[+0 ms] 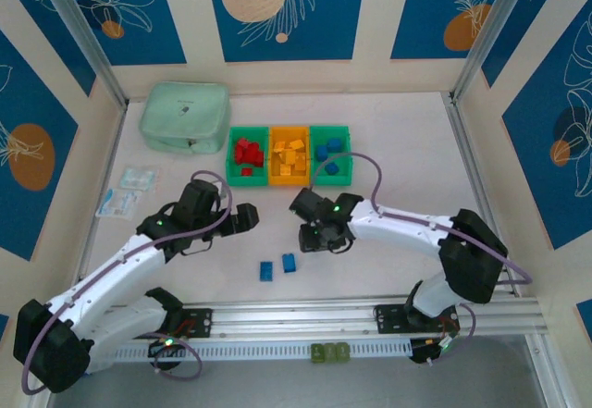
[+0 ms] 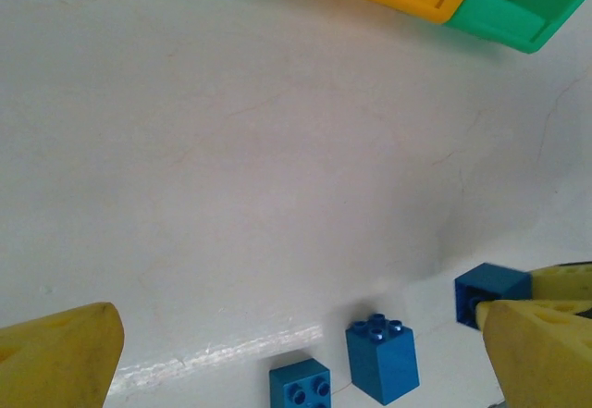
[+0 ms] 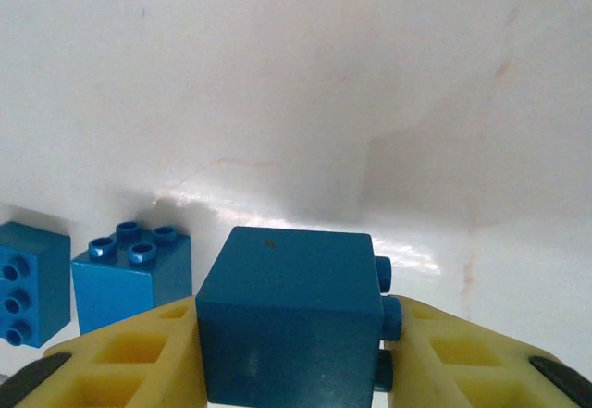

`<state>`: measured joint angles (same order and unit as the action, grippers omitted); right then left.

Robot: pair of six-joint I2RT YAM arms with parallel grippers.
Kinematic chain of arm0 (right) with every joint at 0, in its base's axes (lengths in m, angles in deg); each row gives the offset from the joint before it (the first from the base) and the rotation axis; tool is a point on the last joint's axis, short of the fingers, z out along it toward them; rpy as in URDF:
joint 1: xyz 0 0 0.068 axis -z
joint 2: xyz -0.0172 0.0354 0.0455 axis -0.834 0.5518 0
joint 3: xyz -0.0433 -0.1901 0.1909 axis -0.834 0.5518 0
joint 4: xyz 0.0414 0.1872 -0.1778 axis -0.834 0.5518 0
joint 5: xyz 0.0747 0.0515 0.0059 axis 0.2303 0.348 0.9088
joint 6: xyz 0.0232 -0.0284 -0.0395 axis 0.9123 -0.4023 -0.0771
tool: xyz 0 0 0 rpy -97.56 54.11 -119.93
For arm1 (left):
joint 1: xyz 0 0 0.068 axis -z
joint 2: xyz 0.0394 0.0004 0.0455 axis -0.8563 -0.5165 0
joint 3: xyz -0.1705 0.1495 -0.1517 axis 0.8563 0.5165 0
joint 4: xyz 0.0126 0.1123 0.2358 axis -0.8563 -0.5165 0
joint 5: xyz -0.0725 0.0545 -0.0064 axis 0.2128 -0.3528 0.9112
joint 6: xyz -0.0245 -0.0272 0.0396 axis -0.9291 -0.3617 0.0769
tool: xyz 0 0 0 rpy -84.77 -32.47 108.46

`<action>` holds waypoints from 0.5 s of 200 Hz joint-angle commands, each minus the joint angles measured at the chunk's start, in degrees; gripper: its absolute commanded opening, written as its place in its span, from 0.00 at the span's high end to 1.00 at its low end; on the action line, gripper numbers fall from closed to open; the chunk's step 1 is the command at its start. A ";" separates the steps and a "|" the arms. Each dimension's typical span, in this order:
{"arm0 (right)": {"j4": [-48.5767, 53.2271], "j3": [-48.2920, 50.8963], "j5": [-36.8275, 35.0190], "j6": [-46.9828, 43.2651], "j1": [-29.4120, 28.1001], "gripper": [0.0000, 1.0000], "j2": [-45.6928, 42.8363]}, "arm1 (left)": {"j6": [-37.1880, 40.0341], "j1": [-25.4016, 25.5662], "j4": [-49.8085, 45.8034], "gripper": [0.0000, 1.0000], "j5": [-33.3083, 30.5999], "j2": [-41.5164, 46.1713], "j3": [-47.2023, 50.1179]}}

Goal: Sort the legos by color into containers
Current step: Place the lego in the container.

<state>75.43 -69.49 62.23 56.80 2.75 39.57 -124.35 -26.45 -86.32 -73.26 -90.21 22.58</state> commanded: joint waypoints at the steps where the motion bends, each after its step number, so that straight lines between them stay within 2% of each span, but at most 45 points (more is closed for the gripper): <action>1: 2.24 -4.05 -2.30 -5.99 5.29 0.55 -2.61 | 1.61 -0.72 2.51 0.01 1.66 -1.88 -3.63; 30: 0.60 -9.67 -4.83 -12.29 13.45 0.55 -1.18 | 3.15 -0.80 4.24 0.01 2.37 -6.23 -7.40; 57: -3.36 -15.05 -2.92 -15.69 20.83 0.55 3.89 | 3.91 -0.81 6.05 0.01 2.98 -10.10 -10.41; 100: -4.68 -26.55 -2.93 -19.06 27.08 0.55 15.42 | 4.47 -1.03 7.80 0.01 4.13 -14.08 -13.37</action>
<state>71.65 -90.82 59.41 41.45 27.84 49.95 -121.34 -26.67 -80.29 -70.79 -102.90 11.91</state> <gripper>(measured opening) 0.455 0.993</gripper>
